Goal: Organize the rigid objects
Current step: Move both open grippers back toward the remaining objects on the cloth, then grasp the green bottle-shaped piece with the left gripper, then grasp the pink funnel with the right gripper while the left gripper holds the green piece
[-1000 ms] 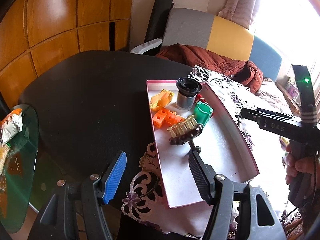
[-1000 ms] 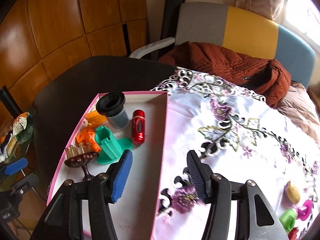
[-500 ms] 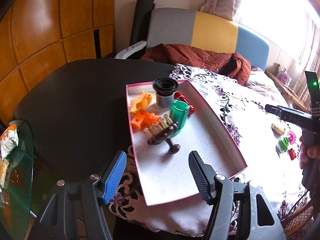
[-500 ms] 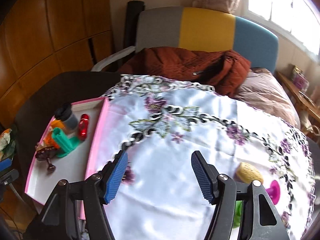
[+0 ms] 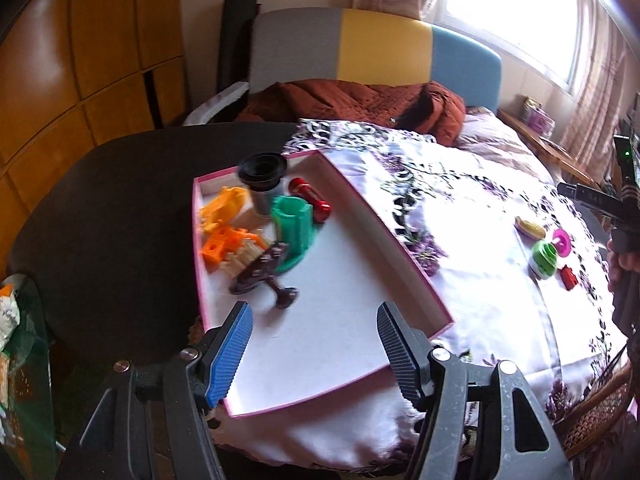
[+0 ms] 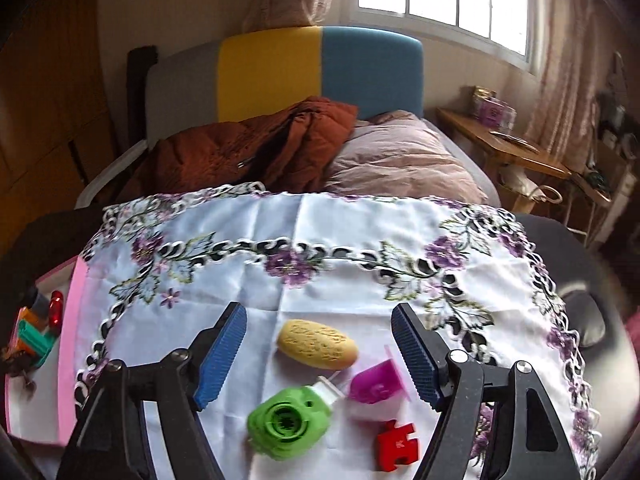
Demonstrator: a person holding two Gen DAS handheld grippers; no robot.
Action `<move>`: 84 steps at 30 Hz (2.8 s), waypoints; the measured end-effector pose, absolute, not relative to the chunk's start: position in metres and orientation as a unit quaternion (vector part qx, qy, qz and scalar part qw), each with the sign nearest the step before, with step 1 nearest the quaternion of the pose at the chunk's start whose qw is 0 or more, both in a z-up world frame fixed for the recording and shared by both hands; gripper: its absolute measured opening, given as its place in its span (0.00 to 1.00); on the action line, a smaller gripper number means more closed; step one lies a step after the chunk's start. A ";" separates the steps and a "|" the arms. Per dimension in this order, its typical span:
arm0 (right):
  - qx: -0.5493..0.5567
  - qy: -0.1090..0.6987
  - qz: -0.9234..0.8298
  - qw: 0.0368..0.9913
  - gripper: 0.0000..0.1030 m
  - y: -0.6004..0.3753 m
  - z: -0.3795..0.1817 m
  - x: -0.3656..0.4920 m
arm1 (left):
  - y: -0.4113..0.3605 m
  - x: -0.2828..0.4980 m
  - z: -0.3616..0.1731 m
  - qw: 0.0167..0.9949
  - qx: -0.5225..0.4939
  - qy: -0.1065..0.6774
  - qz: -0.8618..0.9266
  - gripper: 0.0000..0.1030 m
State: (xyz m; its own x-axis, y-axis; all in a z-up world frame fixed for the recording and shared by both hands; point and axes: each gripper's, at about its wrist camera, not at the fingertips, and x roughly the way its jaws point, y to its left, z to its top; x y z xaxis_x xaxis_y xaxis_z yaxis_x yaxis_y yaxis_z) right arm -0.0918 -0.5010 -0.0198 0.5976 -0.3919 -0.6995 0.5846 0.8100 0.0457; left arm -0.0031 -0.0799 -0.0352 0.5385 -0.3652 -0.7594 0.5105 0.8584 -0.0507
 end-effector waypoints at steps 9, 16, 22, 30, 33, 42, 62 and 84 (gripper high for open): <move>0.270 0.309 -0.374 0.832 0.75 -0.559 -0.033 -0.135 | -0.127 -0.010 -0.043 0.844 0.107 0.427 -0.306 0.63; 0.315 0.302 -0.385 0.813 0.82 -0.572 -0.039 -0.146 | -0.167 -0.018 -0.054 0.815 0.131 0.440 -0.353 0.63; 0.345 0.298 -0.394 0.798 0.82 -0.580 -0.043 -0.156 | -0.206 -0.027 -0.057 0.792 0.146 0.444 -0.393 0.63; 0.372 0.282 -0.400 0.789 0.83 -0.588 -0.043 -0.165 | -0.285 -0.045 -0.058 0.743 0.184 0.433 -0.476 0.64; 0.385 0.274 -0.402 0.785 0.83 -0.591 -0.044 -0.170 | -0.317 -0.051 -0.062 0.729 0.205 0.427 -0.495 0.70; 0.424 0.265 -0.396 0.770 0.83 -0.601 -0.051 -0.179 | -0.395 -0.055 -0.077 0.693 0.238 0.415 -0.539 0.78; 0.435 0.299 -0.373 0.763 0.84 -0.606 -0.066 -0.168 | -0.371 -0.028 -0.111 0.730 0.178 0.456 -0.476 0.52; 0.430 0.337 -0.300 0.782 0.84 -0.589 -0.077 -0.140 | -0.314 -0.041 -0.119 0.783 0.178 0.387 -0.453 0.51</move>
